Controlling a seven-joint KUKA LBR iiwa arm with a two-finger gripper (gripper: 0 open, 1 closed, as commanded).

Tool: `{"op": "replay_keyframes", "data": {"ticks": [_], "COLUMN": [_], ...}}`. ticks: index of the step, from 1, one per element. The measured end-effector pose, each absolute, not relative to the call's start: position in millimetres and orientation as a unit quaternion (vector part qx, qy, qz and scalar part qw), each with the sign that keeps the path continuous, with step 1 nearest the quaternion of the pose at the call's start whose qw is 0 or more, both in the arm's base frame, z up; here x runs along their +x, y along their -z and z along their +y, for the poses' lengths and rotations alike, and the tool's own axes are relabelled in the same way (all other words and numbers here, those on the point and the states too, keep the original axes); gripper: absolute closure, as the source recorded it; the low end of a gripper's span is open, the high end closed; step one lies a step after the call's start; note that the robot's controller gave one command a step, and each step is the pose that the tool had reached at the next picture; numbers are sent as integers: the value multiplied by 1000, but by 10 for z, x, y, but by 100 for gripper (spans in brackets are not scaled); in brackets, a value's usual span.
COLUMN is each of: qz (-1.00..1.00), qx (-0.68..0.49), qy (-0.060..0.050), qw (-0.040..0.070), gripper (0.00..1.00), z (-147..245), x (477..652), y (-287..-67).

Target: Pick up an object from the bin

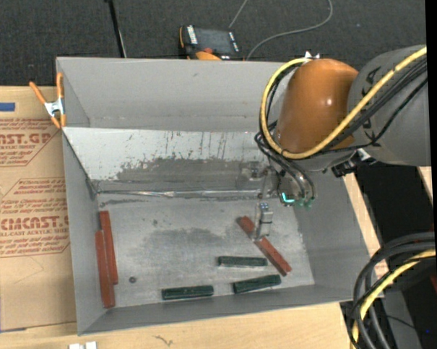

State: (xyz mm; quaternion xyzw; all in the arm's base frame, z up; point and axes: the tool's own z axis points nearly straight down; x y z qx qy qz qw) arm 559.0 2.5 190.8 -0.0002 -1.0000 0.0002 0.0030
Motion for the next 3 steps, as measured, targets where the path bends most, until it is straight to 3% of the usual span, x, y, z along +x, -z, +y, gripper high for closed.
{"op": "replay_keyframes", "data": {"ticks": [1, 2, 3], "qz": [-996, -996, -982], "qx": [90, 90, 190], "qy": [1, 0, -1], "qw": [-2, -1, -5], "gripper": [0, 100, 100], "z": [-420, -413, -307], "x": [5144, 5151, 5461], "y": [-683, -704, -2162]}}
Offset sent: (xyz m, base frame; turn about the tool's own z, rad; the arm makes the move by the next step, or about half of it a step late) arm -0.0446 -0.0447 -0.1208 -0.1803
